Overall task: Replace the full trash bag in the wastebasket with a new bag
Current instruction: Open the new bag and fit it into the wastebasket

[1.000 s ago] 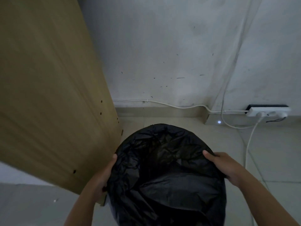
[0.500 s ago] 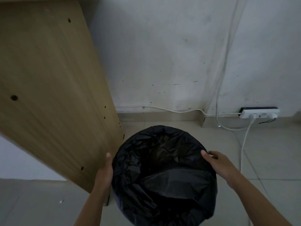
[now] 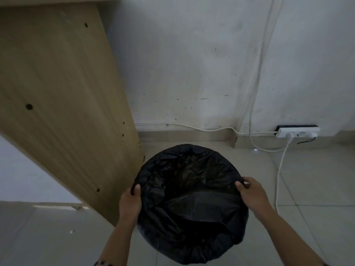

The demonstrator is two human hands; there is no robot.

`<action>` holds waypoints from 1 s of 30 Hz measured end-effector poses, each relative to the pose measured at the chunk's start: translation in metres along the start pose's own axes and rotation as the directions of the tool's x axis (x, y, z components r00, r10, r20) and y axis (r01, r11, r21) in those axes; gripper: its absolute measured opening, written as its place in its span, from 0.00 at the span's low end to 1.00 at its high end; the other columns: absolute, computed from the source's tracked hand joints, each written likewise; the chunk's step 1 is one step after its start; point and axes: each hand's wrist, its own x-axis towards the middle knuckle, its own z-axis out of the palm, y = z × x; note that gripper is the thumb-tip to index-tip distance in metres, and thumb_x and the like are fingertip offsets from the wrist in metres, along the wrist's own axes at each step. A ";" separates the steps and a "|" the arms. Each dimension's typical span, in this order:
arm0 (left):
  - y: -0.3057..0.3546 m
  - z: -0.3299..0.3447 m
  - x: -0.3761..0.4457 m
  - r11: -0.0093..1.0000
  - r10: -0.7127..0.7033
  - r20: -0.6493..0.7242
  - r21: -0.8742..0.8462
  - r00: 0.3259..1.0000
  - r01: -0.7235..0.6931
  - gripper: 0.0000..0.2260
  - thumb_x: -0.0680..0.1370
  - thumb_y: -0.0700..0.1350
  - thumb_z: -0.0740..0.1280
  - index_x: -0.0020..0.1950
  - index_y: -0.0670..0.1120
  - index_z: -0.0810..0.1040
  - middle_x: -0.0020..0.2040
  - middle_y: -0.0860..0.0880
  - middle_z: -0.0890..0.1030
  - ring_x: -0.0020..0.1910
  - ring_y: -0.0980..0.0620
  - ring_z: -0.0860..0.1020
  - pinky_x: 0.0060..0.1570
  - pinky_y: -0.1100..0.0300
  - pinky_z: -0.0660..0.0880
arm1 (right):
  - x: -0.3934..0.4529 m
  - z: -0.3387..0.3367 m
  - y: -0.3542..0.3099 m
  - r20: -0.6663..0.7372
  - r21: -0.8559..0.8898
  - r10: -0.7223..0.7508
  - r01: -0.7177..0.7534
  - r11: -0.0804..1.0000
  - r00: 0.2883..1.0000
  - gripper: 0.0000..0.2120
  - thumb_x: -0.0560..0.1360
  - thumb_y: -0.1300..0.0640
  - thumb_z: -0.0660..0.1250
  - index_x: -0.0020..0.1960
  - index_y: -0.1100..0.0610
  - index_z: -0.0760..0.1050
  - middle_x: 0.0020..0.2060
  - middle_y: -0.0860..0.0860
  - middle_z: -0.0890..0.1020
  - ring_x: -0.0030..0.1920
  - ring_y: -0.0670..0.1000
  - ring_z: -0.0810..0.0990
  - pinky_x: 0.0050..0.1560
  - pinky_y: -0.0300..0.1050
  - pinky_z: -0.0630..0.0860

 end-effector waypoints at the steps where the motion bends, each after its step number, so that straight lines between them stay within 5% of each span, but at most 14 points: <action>1: -0.001 0.001 -0.001 0.998 0.017 -0.014 0.064 1.000 -0.016 0.24 0.79 0.57 0.53 0.60 0.38 0.73 0.56 0.39 0.77 0.53 0.40 0.75 0.50 0.51 0.71 | -0.003 0.002 0.000 -0.019 -0.070 -0.047 0.045 0.997 0.999 0.19 0.76 0.57 0.63 0.64 0.64 0.70 0.58 0.64 0.75 0.58 0.61 0.75 0.58 0.50 0.69; 3: -0.003 0.005 -0.003 0.980 0.030 -0.023 0.197 0.999 -0.025 0.33 0.76 0.66 0.48 0.65 0.41 0.70 0.61 0.39 0.74 0.58 0.39 0.73 0.55 0.48 0.71 | -0.014 0.007 -0.002 -0.029 -0.200 -0.175 0.166 0.966 0.984 0.24 0.76 0.54 0.62 0.68 0.62 0.64 0.64 0.63 0.69 0.63 0.62 0.70 0.63 0.53 0.67; 6: 0.005 0.008 -0.008 0.905 0.013 -0.091 0.424 0.996 0.027 0.35 0.76 0.65 0.44 0.70 0.39 0.63 0.69 0.38 0.66 0.66 0.39 0.67 0.62 0.46 0.66 | -0.028 0.019 -0.003 -0.001 -0.343 -0.377 0.354 0.870 0.926 0.27 0.75 0.46 0.61 0.67 0.62 0.67 0.63 0.63 0.71 0.63 0.63 0.71 0.62 0.58 0.70; 9: 0.007 0.012 -0.004 0.914 0.020 -0.065 0.405 0.998 0.008 0.32 0.78 0.61 0.44 0.69 0.38 0.62 0.67 0.36 0.67 0.65 0.38 0.68 0.61 0.46 0.67 | -0.029 0.029 0.007 0.076 -0.509 -0.440 0.414 0.755 0.895 0.42 0.71 0.30 0.40 0.66 0.59 0.69 0.66 0.61 0.71 0.68 0.64 0.67 0.65 0.61 0.66; 11: 0.005 0.014 -0.002 0.935 0.033 -0.073 0.355 0.997 -0.005 0.30 0.79 0.59 0.46 0.68 0.37 0.64 0.64 0.35 0.70 0.62 0.37 0.71 0.58 0.47 0.68 | -0.028 0.030 0.011 0.112 -0.574 -0.430 0.412 0.708 0.896 0.47 0.69 0.29 0.30 0.66 0.57 0.70 0.67 0.58 0.71 0.71 0.62 0.63 0.66 0.60 0.65; 16: -0.001 0.013 -0.011 0.926 0.099 -0.089 0.373 0.991 -0.059 0.28 0.79 0.58 0.48 0.70 0.39 0.61 0.65 0.37 0.70 0.62 0.38 0.71 0.56 0.47 0.69 | -0.036 0.028 0.012 0.144 -0.664 -0.389 0.380 0.643 0.910 0.38 0.76 0.36 0.35 0.58 0.56 0.76 0.59 0.57 0.79 0.64 0.62 0.73 0.57 0.60 0.74; 19: -0.005 0.011 -0.026 0.882 0.160 -0.086 0.460 0.983 -0.103 0.28 0.78 0.59 0.47 0.72 0.42 0.58 0.67 0.39 0.68 0.63 0.40 0.70 0.57 0.49 0.69 | -0.052 0.025 0.018 0.120 -0.693 -0.443 0.395 0.604 0.888 0.33 0.77 0.38 0.38 0.58 0.55 0.75 0.61 0.58 0.77 0.65 0.59 0.67 0.65 0.57 0.62; 22: -0.010 0.008 -0.039 0.839 0.265 -0.044 0.502 0.963 -0.208 0.30 0.78 0.59 0.48 0.75 0.45 0.49 0.70 0.40 0.64 0.67 0.41 0.67 0.61 0.48 0.67 | -0.066 0.021 0.022 0.140 -0.652 -0.608 0.535 0.537 0.782 0.26 0.79 0.41 0.42 0.61 0.52 0.71 0.66 0.54 0.72 0.68 0.56 0.62 0.69 0.51 0.49; 25: -0.017 0.005 -0.050 0.839 0.316 -0.016 0.472 0.949 -0.271 0.31 0.77 0.59 0.49 0.76 0.46 0.46 0.72 0.42 0.62 0.68 0.41 0.66 0.62 0.48 0.67 | -0.079 0.021 0.030 0.289 -0.561 -0.756 0.744 0.363 0.587 0.20 0.80 0.43 0.45 0.62 0.48 0.70 0.68 0.48 0.69 0.68 0.53 0.64 0.69 0.47 0.52; 28: -0.023 0.002 -0.061 0.825 0.350 -0.018 0.480 0.937 -0.299 0.32 0.76 0.59 0.50 0.76 0.46 0.47 0.71 0.41 0.64 0.67 0.41 0.67 0.61 0.48 0.69 | -0.093 0.026 0.041 0.491 -0.450 -0.754 0.868 0.210 0.437 0.20 0.79 0.41 0.47 0.60 0.44 0.74 0.67 0.46 0.72 0.68 0.51 0.64 0.69 0.47 0.54; 30: -0.026 0.001 -0.069 0.815 0.369 -0.018 0.486 0.929 -0.315 0.32 0.76 0.59 0.50 0.76 0.46 0.47 0.71 0.41 0.64 0.67 0.41 0.67 0.60 0.48 0.69 | -0.098 0.033 0.044 0.615 -0.456 -0.659 0.877 0.150 0.432 0.19 0.78 0.41 0.48 0.59 0.41 0.75 0.66 0.44 0.73 0.68 0.51 0.67 0.67 0.51 0.56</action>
